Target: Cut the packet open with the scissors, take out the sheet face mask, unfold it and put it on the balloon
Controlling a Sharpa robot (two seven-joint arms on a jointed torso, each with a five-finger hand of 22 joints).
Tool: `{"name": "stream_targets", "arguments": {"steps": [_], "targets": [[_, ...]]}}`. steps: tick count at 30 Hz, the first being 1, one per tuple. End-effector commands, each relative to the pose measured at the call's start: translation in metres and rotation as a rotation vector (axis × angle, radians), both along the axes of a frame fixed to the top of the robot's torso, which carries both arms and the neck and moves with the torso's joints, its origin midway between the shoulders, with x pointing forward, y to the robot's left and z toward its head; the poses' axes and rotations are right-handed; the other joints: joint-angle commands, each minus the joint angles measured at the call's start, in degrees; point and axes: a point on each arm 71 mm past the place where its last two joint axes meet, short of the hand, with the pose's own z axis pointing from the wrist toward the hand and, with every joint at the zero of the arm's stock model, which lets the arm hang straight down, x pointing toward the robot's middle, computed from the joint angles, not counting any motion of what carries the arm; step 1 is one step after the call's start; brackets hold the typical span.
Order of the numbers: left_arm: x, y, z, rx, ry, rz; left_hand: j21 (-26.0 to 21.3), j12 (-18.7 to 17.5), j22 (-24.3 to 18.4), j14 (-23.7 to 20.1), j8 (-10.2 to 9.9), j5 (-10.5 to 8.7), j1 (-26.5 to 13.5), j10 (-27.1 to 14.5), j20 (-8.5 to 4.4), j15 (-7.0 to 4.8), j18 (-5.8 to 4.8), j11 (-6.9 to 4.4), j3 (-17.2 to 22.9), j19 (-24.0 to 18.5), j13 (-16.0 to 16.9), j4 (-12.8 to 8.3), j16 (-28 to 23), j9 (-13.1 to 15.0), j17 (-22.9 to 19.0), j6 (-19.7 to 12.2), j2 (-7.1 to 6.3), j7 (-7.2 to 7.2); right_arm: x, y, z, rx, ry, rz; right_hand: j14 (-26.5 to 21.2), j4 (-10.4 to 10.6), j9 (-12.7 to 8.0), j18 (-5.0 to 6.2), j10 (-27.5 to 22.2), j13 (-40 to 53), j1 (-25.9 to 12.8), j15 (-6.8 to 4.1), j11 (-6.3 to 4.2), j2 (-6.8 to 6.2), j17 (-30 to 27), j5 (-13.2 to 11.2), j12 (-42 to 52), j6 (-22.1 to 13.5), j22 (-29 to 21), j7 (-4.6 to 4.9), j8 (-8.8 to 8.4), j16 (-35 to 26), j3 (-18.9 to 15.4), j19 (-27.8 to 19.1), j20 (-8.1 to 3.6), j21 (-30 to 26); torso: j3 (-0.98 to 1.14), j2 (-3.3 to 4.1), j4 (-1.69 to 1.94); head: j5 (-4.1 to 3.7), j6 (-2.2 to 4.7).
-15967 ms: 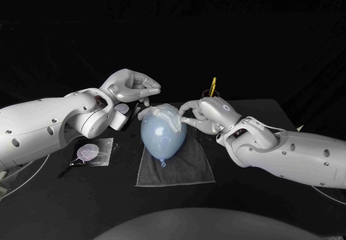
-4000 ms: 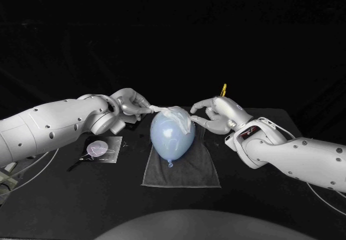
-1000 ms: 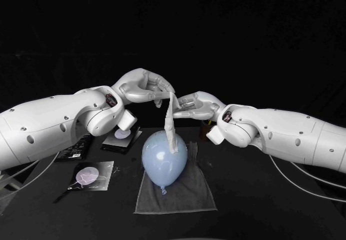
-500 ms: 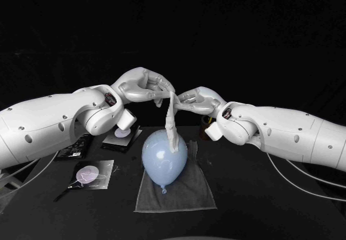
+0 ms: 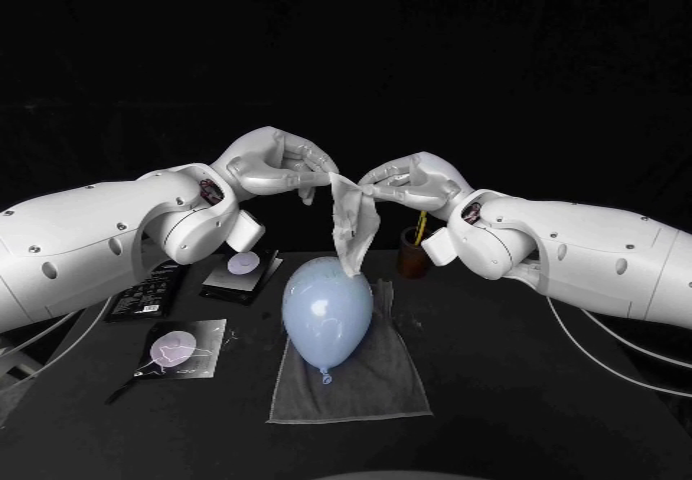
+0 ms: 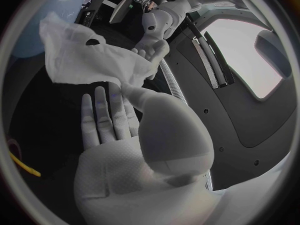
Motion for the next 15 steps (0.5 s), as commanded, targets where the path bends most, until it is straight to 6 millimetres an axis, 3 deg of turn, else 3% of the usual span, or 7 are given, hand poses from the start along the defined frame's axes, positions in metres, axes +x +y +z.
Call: {"name": "stream_targets", "arguments": {"steps": [1,7,10,15], "targets": [[0.004,0.002,0.003,-0.032,0.006,0.033,0.4,0.2,0.1,-0.4,0.1,0.40,0.1,-0.4,-0.03,-0.08,0.60,0.20,-0.1,-0.3,0.1,-0.3,0.3,1.4,0.0,0.0,0.44,0.37,0.002,-0.005,0.013,0.037,-0.021,-0.050,0.8,-0.2,1.6,0.53,0.6,-0.1,-0.9,-0.18,0.02,-0.09,-0.2,0.0,-0.4,0.2,-0.2,-0.07,0.45,-0.3,0.9,0.8,0.00,-0.3,0.00,-0.02,-0.04,-0.33,0.24],[0.006,0.002,0.005,-0.038,-0.002,0.050,0.4,0.2,0.1,-0.4,0.1,0.40,0.1,-0.4,-0.03,-0.08,0.61,0.20,-0.1,-0.3,0.1,-0.3,0.3,1.4,0.0,0.0,0.44,0.37,0.000,-0.004,0.025,0.033,-0.018,-0.050,1.3,-0.5,1.9,0.54,1.0,0.0,-1.2,-0.24,-0.04,-0.28,-0.3,0.0,-0.7,0.2,-0.4,-0.08,0.74,-0.5,1.7,1.2,-0.05,-0.3,0.01,0.02,-0.04,-0.47,0.37],[0.007,0.002,0.008,-0.041,-0.015,0.066,0.4,0.2,0.1,-0.4,0.1,0.40,0.1,-0.4,-0.03,-0.08,0.61,0.20,-0.1,-0.3,0.1,-0.3,0.3,1.4,0.0,0.0,0.44,0.37,-0.002,-0.005,0.030,0.024,-0.022,-0.059,1.6,-0.7,2.0,0.55,1.2,0.0,-1.4,-0.30,-0.06,-0.40,-0.4,0.0,-0.8,0.2,-0.5,-0.06,0.91,-0.6,2.1,1.6,-0.10,-0.3,0.00,0.04,0.05,-1.06,0.14],[0.010,0.004,0.015,-0.056,-0.040,0.092,0.5,0.2,0.1,-0.5,0.1,0.41,0.2,-0.5,-0.02,-0.08,0.63,0.18,-0.2,-0.4,0.1,-0.6,0.3,1.5,0.1,0.0,0.45,0.35,-0.005,-0.007,0.039,0.002,-0.043,-0.085,2.0,-0.9,2.1,0.55,1.4,0.0,-1.6,-0.34,-0.08,-0.47,-0.5,0.0,-1.0,0.2,-0.6,-0.04,1.06,-0.7,2.6,1.9,-0.15,-0.3,-0.01,0.08,0.00,-1.33,0.37]]}}
